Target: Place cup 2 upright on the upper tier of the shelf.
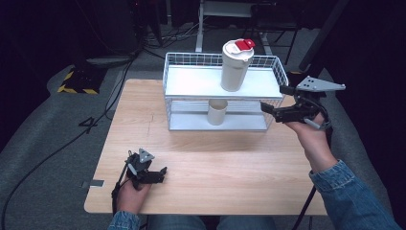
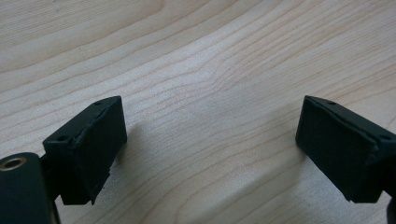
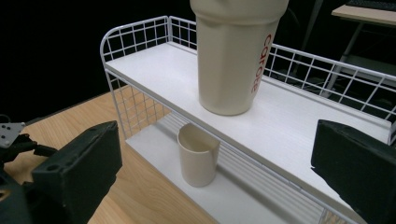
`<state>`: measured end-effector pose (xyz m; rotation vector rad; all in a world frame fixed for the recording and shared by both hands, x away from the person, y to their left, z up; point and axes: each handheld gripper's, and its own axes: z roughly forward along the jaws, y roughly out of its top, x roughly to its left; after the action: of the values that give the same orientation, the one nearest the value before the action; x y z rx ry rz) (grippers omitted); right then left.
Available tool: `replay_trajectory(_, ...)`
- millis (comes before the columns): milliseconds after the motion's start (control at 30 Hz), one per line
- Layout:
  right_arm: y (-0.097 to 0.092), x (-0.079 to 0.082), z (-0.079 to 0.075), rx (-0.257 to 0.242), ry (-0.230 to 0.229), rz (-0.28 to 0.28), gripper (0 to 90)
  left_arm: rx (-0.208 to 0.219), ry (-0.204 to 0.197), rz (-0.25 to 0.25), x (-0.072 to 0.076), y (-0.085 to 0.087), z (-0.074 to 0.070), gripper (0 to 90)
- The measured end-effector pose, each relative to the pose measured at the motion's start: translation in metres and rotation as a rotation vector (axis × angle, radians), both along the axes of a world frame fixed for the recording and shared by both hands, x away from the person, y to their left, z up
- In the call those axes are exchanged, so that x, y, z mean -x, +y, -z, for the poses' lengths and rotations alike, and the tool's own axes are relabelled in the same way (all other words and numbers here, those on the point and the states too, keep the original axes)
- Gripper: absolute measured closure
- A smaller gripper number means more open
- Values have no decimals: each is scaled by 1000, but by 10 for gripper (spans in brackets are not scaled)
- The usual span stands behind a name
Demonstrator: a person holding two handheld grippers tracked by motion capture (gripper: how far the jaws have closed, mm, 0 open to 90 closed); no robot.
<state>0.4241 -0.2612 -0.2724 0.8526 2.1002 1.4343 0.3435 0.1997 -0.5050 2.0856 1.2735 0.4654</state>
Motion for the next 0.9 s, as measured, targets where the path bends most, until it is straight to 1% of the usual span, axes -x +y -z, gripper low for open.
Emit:
replay_trajectory(100, -5, 6, 5, 19, -10, 5, 23, -1, 0, 0, 0, 0, 0, 94)
replay_trajectory(133, -6, 7, 6, 23, -7, 7, 23, 0, 0, 0, 0, 0, 0, 94)
replay_trajectory(200, -10, 11, 12, 15, -3, -8, 33, -1, 0, 1, 0, 0, 0, 94)
replay_trajectory(233, -12, 13, 15, 7, 2, -12, 47, 0, 0, 1, 0, 0, 0, 94)
replay_trajectory(367, -20, 21, 26, 10, 21, -19, 115, -1, 0, 0, 0, 0, 0, 94)
replay_trajectory(467, -25, 25, 34, 30, 31, -14, 121, 0, 0, 0, 0, 0, 0, 94)
replay_trajectory(567, -27, 30, 43, 39, 61, -34, 122, 0, 0, 0, 0, 0, 0, 94)
replay_trajectory(633, -28, 32, 49, 55, 71, -27, 124, 0, 0, 0, 0, 0, 0, 94)
replay_trajectory(733, -30, 36, 59, 58, 74, -22, 149, -1, 0, 0, 0, 0, 0, 94)
replay_trajectory(900, -34, 39, 79, 85, 109, 5, 150, 0, 0, 0, 0, 0, 0, 94)
